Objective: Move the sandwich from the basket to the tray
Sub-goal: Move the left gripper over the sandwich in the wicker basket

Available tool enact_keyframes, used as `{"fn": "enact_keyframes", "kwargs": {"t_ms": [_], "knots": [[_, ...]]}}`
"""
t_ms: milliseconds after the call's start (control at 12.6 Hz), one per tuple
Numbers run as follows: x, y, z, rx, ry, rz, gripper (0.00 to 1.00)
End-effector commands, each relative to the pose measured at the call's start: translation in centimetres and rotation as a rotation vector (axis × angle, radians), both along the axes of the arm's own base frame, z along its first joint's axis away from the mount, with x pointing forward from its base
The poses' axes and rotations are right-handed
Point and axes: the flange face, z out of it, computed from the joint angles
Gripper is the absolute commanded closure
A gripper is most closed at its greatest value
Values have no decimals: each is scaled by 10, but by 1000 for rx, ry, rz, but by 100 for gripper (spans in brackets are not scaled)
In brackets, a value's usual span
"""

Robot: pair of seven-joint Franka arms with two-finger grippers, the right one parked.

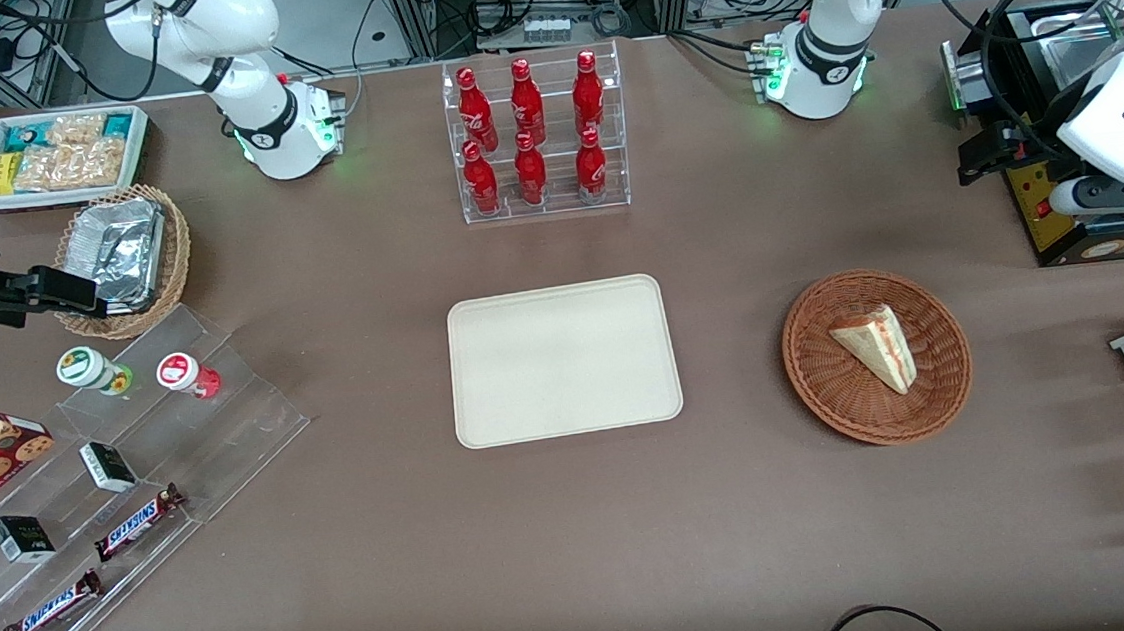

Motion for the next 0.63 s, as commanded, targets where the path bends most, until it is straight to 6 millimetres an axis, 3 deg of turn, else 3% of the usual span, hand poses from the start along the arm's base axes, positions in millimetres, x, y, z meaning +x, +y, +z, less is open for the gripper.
{"fn": "enact_keyframes", "kwargs": {"t_ms": [0,317,555], "knots": [[3,7,4,-8,-3,12,0],[12,6,-7,-9,-15,22,0],[29,7,-33,-7,-19,24,0]]}}
